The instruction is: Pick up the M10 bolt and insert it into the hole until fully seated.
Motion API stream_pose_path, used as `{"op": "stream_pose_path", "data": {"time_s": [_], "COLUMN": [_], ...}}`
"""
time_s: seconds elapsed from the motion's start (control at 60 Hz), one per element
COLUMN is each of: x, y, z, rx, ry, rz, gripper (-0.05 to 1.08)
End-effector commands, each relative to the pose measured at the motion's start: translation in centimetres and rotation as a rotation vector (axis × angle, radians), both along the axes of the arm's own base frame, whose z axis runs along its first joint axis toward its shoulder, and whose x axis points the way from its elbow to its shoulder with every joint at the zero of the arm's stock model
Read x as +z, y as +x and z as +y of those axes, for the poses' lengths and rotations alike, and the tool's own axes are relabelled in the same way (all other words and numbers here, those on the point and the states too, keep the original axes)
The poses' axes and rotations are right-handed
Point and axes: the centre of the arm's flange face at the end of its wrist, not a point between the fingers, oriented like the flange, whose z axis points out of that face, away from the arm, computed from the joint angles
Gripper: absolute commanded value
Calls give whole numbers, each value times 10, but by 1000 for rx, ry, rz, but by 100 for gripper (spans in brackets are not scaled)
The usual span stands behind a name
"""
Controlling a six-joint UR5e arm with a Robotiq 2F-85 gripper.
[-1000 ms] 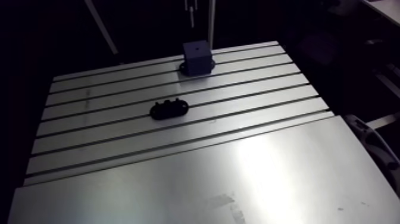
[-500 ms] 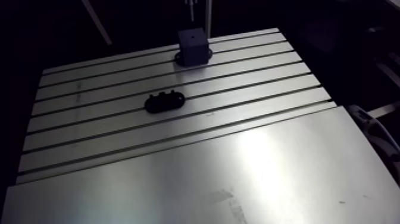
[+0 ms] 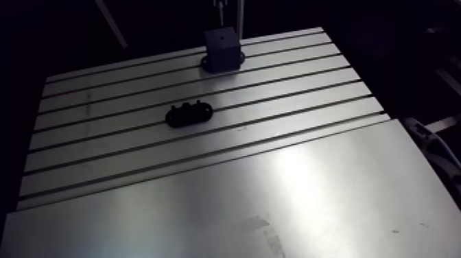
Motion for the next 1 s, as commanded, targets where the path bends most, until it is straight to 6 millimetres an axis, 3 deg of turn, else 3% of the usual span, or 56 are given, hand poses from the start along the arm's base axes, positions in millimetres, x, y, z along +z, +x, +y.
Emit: {"op": "stream_pose_path", "data": {"time_s": [0.017,1.0], "x": [-4,-15], "y": [1,1], "z": [0,0], "rx": [1,-8], "ry": [3,1], "rz": [-3,18], "gripper": [108,108]}}
